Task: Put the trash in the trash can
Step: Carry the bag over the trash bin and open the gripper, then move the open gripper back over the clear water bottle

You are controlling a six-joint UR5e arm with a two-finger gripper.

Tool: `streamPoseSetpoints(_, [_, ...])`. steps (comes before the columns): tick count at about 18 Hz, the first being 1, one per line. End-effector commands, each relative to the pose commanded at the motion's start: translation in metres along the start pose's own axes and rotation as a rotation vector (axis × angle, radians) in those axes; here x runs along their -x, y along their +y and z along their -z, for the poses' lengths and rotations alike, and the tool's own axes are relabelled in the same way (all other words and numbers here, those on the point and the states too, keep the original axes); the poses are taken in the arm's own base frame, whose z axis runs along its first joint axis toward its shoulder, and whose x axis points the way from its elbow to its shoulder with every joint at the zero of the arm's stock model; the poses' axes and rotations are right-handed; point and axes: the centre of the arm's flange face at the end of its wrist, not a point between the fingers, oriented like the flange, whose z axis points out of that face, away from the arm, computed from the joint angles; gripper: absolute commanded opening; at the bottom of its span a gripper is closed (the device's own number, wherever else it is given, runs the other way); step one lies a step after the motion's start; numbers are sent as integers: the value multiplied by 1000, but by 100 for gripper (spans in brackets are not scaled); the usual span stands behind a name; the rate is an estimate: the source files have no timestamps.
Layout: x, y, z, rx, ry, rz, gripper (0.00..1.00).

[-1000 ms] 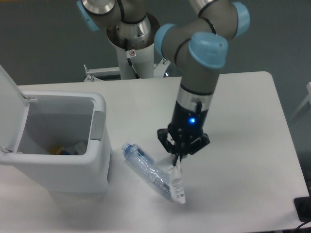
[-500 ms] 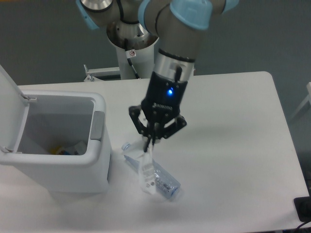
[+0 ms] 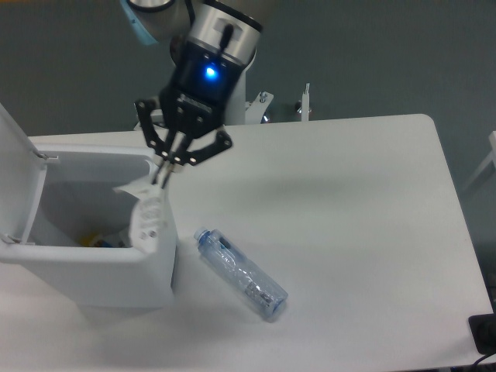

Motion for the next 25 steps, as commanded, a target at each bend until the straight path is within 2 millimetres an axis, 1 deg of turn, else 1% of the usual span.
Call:
streamPoseSetpoints(1, [-1,2,-3,6,5,3,3])
streamPoseSetpoints(2, [-8,4,-10,17,20,-4,4])
streamPoseSetpoints(3, [-11,4,-15,23,27,-5,4])
streamPoseSetpoints(4, [-16,9,-24,39,42,-8,7])
streamPoseSetpoints(5, [-18,15,-30,51,48,-12,19])
streamPoseSetpoints(6, [-17,18,-32,57,49,-9,24])
streamPoseSetpoints(7, [-17,18,-33,57,50,-13,43])
streamPoseSetpoints(8, [-16,18,-35,60,49,-23,67])
streamPoseSetpoints(10, [-14,19,-37,64,50,-36,80])
streamPoseSetpoints(11, [-14,21,-36,65,49,-33,88])
streamPoseSetpoints(12, [-12,22,-38,69,47,-31,92])
streamPoseSetpoints(13, [-12,23,-39,70,46,-30,95])
streamPoseSetpoints(14, [-11,23,-39,73,40,-29,95])
streamPoseSetpoints(16, [-1,24,-36,82,-4,-25,96])
streamPoseSetpoints(17, [8,24,-37,84,-14,-19,99])
streamPoseSetpoints(20, [39,27,-46,111,-51,16,100])
streamPoseSetpoints(21, [56,30,-48,119,-65,47,100])
streamPoseSetpoints(22, [72,32,-43,115,-82,81,100])
streamPoseSetpoints(23, [87,31,-33,101,-103,108,100])
streamPoseSetpoints(25, [107,28,-19,81,-131,134,100])
